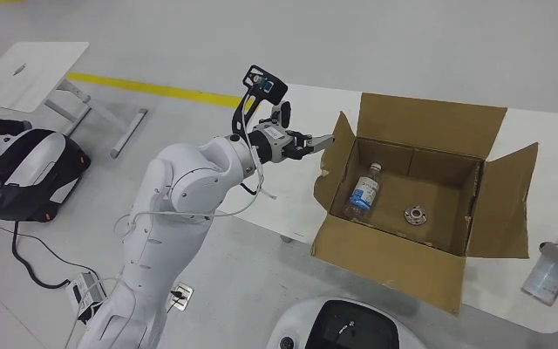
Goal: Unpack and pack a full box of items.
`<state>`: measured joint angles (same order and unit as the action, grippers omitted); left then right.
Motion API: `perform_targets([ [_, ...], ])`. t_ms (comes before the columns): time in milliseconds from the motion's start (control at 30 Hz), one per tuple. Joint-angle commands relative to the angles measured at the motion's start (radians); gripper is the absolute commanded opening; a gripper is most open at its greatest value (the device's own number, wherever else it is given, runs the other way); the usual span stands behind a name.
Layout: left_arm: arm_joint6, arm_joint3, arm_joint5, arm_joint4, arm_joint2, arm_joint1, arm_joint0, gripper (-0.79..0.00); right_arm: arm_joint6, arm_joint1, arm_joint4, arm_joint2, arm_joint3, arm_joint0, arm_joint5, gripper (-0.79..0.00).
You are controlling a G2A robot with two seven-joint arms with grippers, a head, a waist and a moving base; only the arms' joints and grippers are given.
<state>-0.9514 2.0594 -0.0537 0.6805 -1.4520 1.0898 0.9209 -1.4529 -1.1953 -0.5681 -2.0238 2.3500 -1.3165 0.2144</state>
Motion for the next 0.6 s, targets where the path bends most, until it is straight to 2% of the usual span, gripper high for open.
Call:
perform_targets([
  [0, 0.000, 0.000, 0.000, 0.000, 0.000, 0.000, 0.000, 0.000, -0.006, 0.004, 0.095, -0.017, 0.000, 0.011, -0.020, -0.785],
  [133, 0.000, 0.000, 0.000, 0.000, 0.000, 0.000, 0.000, 0.000, -0.020, 0.016, 0.150, 0.000, 0.000, 0.044, -0.035, -0.785],
  [267, 0.000, 0.000, 0.000, 0.000, 0.000, 0.000, 0.000, 0.000, -0.005, 0.026, 0.158, 0.076, 0.000, 0.079, -0.013, -0.785],
  [433, 0.000, 0.000, 0.000, 0.000, 0.000, 0.000, 0.000, 0.000, 0.047, 0.033, 0.132, 0.224, 0.000, 0.121, 0.067, -0.785],
  [567, 0.000, 0.000, 0.000, 0.000, 0.000, 0.000, 0.000, 0.000, 0.126, 0.035, 0.025, 0.367, -0.025, 0.157, 0.173, -0.785],
])
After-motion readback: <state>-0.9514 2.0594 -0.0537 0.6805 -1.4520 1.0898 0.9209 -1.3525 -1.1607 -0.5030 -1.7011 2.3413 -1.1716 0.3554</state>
